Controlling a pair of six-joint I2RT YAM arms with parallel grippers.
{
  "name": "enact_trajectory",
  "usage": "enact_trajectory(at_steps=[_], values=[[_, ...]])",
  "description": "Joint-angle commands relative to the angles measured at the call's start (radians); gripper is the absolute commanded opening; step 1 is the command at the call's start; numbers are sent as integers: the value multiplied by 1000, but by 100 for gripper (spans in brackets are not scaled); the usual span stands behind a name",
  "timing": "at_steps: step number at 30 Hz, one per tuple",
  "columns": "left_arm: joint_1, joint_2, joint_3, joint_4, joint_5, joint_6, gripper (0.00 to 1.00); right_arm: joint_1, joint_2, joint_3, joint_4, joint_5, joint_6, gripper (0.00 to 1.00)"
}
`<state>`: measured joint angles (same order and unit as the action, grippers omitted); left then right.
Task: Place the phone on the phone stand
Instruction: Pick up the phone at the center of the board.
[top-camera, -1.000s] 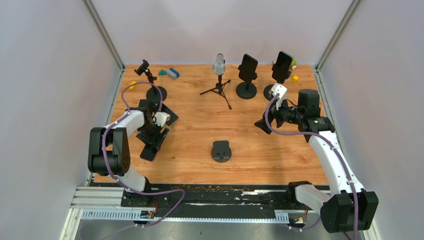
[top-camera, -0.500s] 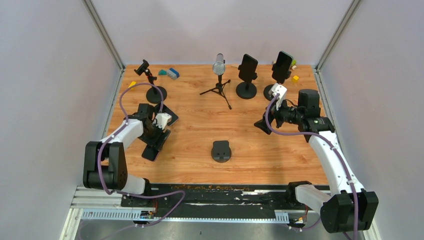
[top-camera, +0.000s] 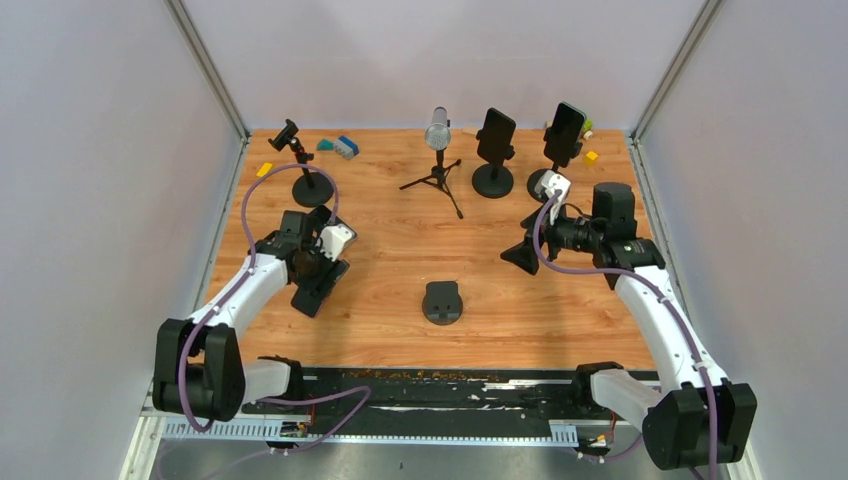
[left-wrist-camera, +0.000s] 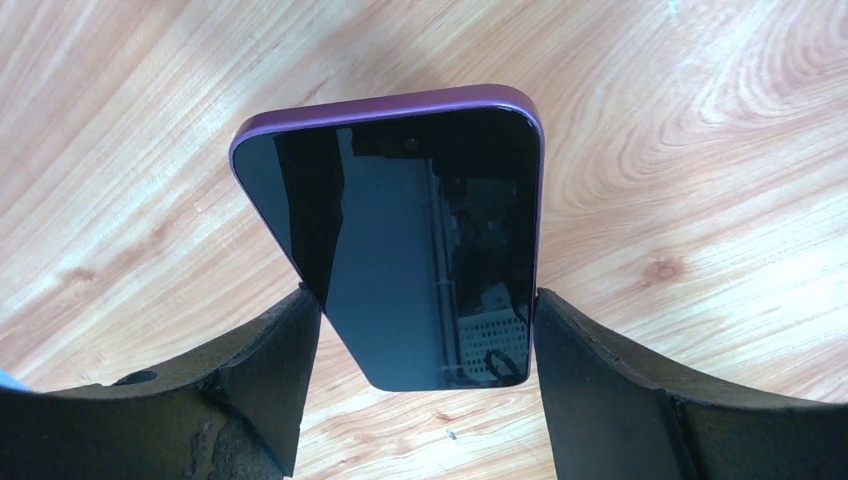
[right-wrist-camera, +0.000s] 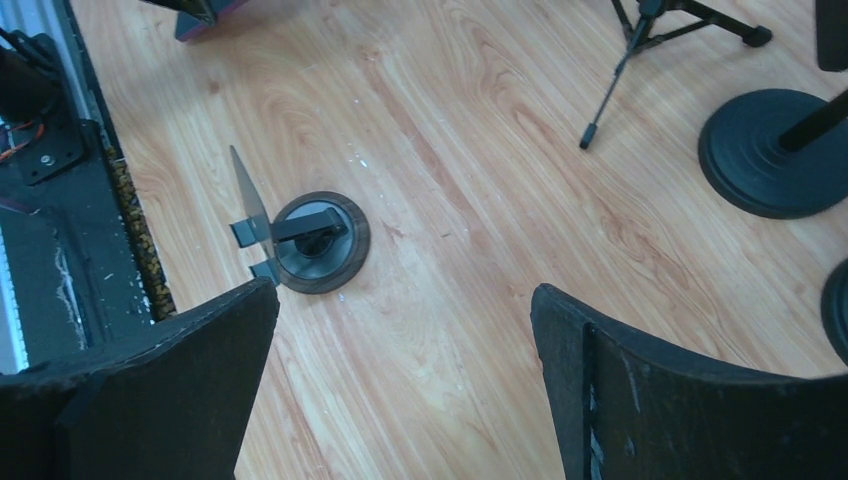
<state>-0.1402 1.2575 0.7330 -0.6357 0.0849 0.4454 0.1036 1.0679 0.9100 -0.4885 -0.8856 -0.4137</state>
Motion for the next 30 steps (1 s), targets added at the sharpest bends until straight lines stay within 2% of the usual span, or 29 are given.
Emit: enact_trajectory(at_steps=[1,9,20,30], values=[[-29,-61,2,36,6,19,0,42,-33,-21,92,-52,48,99],[-68,-78,10,42,42,11,0,102,1,-25,100,-41,50,98],[-153,-143,60,34,55,-20,0,370,129,21,157,3,84,96],[-216,-265,83,27,71,-31,0,511,292,166,311,36,282,90]])
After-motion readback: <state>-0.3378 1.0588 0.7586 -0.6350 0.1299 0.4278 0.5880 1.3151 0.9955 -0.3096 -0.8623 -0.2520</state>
